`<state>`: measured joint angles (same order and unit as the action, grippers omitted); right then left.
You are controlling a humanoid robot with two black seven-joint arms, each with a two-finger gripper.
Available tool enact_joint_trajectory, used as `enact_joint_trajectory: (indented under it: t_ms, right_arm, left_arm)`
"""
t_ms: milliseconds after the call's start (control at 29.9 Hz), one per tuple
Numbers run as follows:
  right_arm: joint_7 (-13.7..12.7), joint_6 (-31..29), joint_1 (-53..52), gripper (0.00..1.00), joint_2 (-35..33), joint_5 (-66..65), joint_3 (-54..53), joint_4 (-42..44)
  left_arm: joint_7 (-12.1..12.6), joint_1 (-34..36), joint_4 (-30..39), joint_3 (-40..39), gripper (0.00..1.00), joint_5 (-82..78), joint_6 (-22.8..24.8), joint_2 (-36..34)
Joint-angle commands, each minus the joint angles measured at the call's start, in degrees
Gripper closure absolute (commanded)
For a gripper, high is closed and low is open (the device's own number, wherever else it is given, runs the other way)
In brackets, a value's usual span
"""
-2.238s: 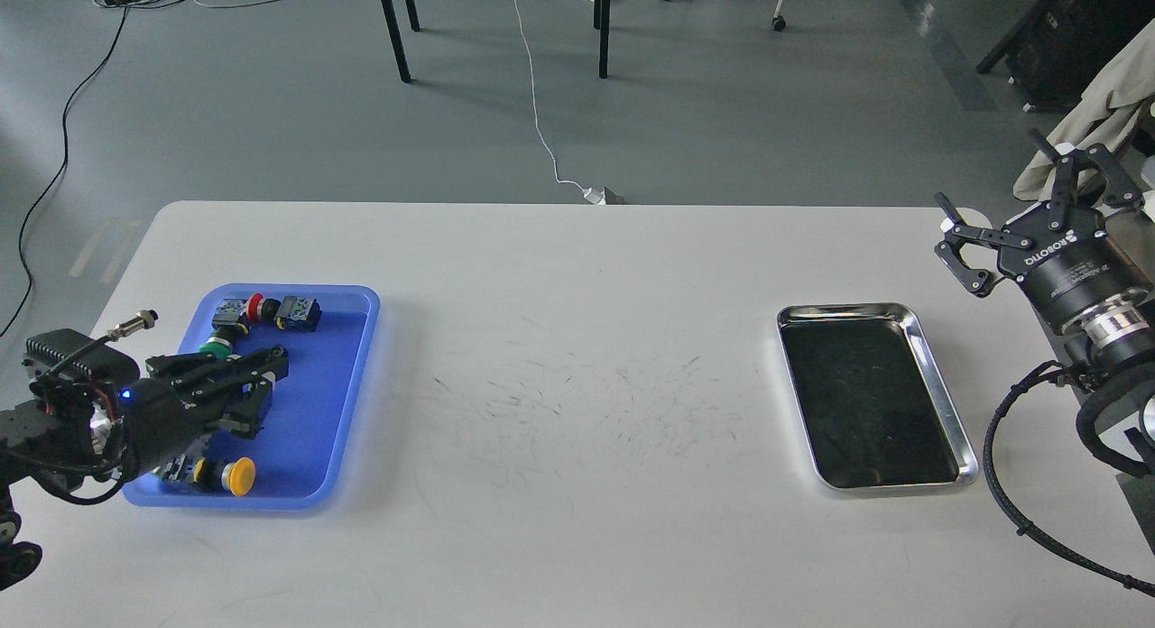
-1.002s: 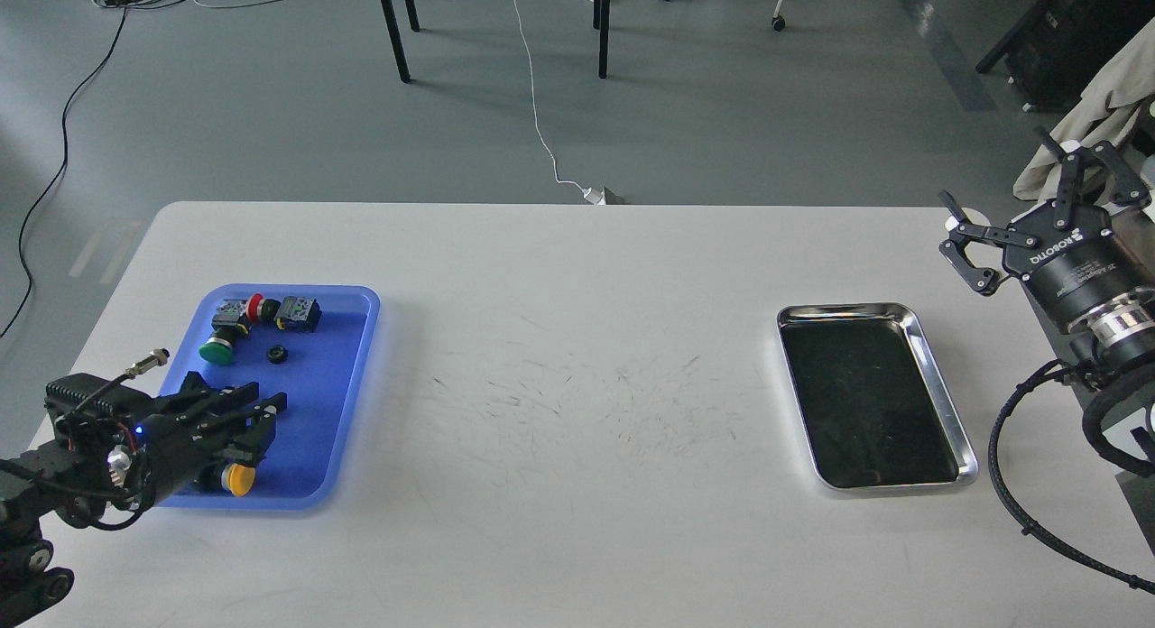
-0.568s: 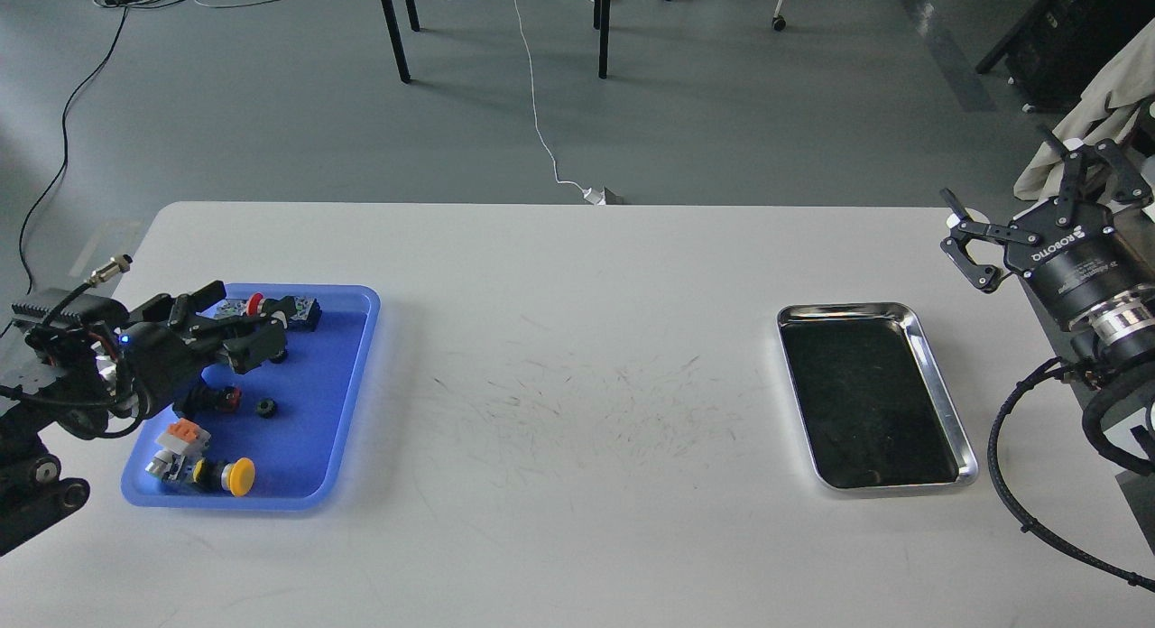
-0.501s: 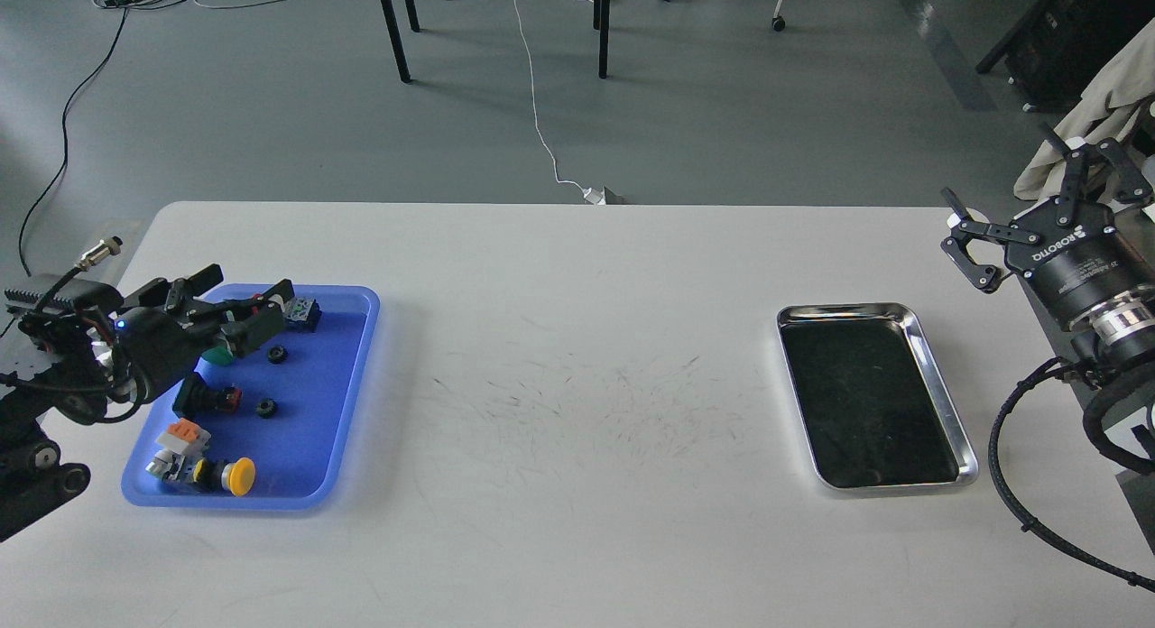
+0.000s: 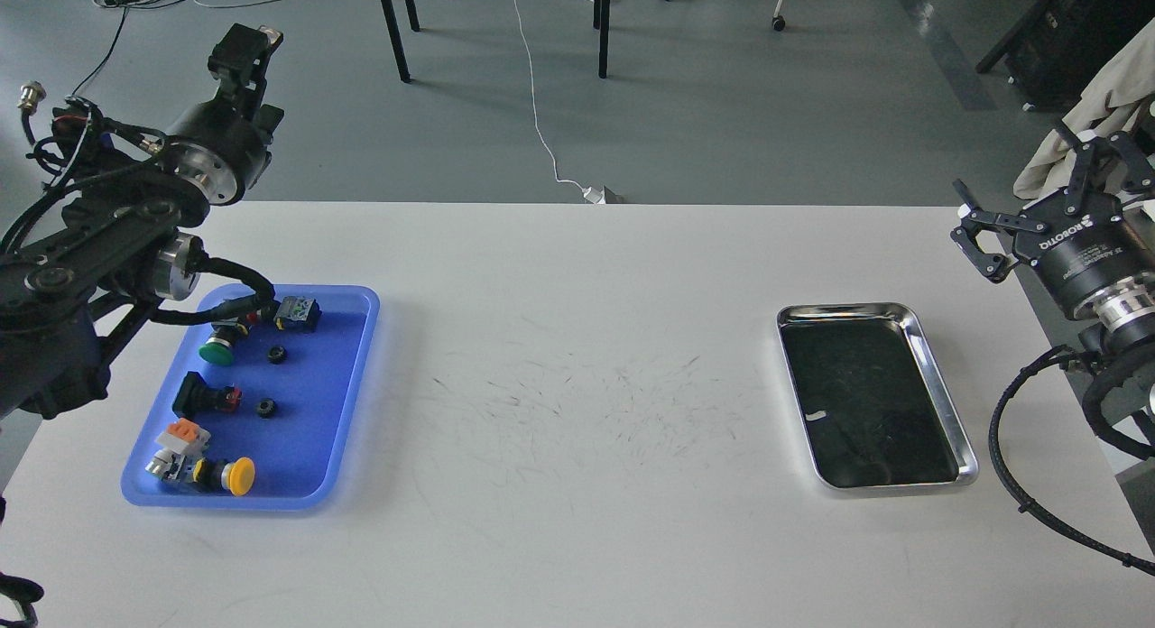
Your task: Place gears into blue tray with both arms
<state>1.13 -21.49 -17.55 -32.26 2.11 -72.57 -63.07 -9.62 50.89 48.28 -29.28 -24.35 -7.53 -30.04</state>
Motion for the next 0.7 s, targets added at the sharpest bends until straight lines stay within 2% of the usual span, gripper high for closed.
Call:
enact_joint_trajectory:
  t_ms: [0,67,134,200,367,434,534,668]
  right_arm:
    - [-0.2,3.0,-1.5,0.03,0.1,0.0,0.9,-0.2]
    - [-0.2,4.7,-2.9,0.03,0.1,0.0,2.3,-0.3]
    - [-0.2,5.1,-3.7,0.03,0.1,0.1,4.0,-0.5]
    - [-0.6,5.1,-3.8,0.03,-0.3,0.1,4.2,-0.6]
    - [-3.4,5.0,-3.2,0.03,-0.7,0.8,3.2,-0.7]
    - [-3.8,4.7,-3.1,0.03,-0.9,2.2,2.6,-0.3]
    - [-5.9,4.6,-3.2,0.02,-1.0,4.3,2.4,0.1]
    - [-6.4,4.6,-3.3,0.02,-0.4,4.7,2.4,0.7]
  left_arm:
    - [-0.5,0.5,-9.9,-2.2,0.03,8.4,7.8,4.7]
    - [-0.5,0.5,-13.5,-5.2,0.03,10.0,12.5,6.1]
    - [-0.5,-0.3,-13.8,-9.4,0.03,11.2,16.2,6.4]
    - [-0.5,-1.5,-13.0,-12.4,0.03,11.9,17.5,6.1]
    - [-0.5,-6.7,-7.2,-15.5,0.02,12.2,18.8,5.7]
    - [-1.0,-7.6,-6.6,-16.3,0.02,12.2,18.4,6.1]
    - [-3.3,-7.8,-6.6,-17.7,0.02,12.2,18.6,6.8]
    - [-3.7,-8.3,-6.7,-17.7,0.02,12.3,18.8,7.1]
